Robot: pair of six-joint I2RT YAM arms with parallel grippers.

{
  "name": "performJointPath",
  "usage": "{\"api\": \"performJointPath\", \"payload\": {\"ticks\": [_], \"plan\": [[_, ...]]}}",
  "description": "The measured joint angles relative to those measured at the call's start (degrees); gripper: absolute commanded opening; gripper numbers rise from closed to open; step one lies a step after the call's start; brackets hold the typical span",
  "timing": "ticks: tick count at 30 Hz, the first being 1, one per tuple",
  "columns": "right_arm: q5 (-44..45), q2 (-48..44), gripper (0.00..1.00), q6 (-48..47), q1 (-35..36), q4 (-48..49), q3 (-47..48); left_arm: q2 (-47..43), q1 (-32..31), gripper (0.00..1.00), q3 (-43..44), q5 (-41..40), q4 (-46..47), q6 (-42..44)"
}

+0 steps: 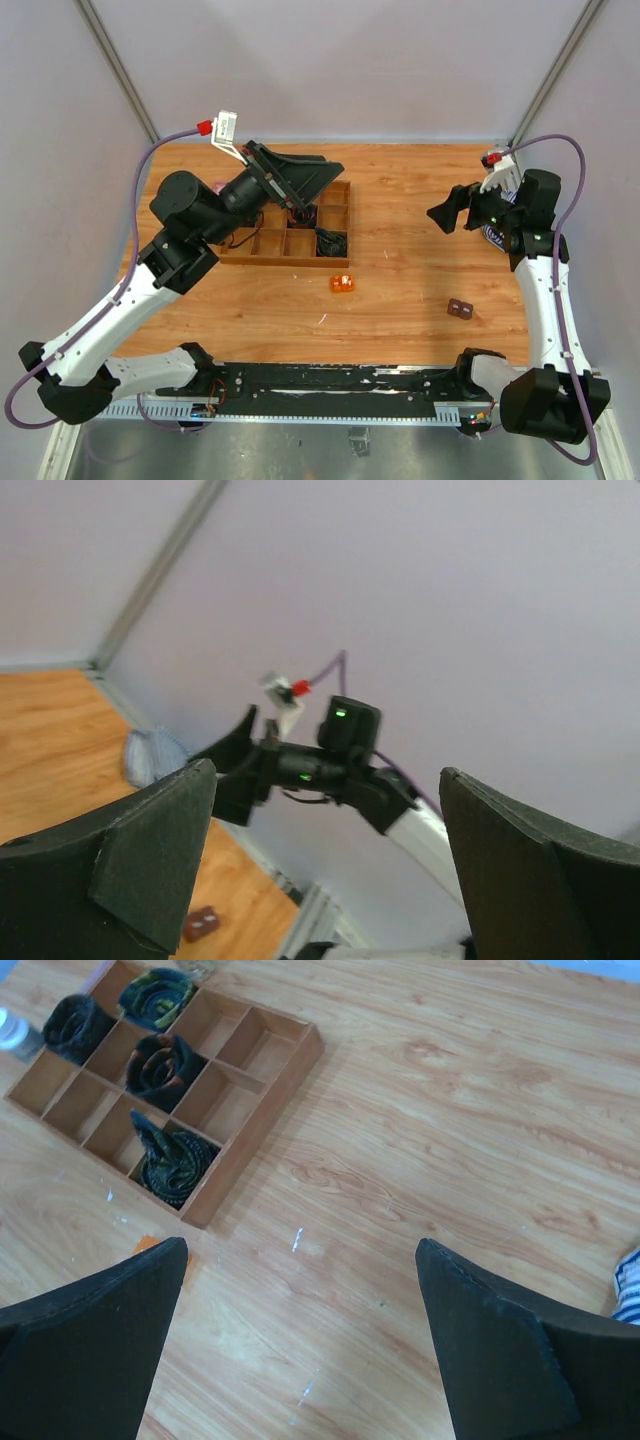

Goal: Sort the pills into containers
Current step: Pick up the pill container at the center of the board.

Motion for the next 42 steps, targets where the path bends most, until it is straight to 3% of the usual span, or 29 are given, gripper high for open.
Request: {"api": "performJointPath", "payload": {"ticks": [4, 13, 20, 25, 32, 42], "plan": [[-6.47, 0.02, 0.98, -6.43, 0.00, -1.40, 0.00, -0.39, 2.36, 0.99, -3.78, -6.12, -0.50, 8.61], [-19.80, 0.13, 0.99, -15.82, 3.72, -2.82, 0.00, 11.32, 23.39, 0.96, -10.40, -0.13, -0.59, 22.12], [-21.86, 2.19, 0.99, -19.52, 10.82, -4.39, 0.02, 24.96, 38.45, 0.64, -8.07, 0.26, -4.81, 27.06], [-21.24, 2.38, 0.99, -20.72, 11.21, -5.16, -0.13, 30.16, 48.87, 0.63, -6.29, -1.66, -8.33, 29.40], [-20.83, 2.40, 0.99, -21.11, 11.23, -6.47, -1.18, 37.94, 55.28, 0.70, -0.59, -1.18, -13.92, 34.47], [-20.55, 2.43, 0.98, -21.35, 11.23, -6.91, -1.20, 47.10, 58.42, 0.68, 2.97, 4.81, -19.63, 36.28]]}}
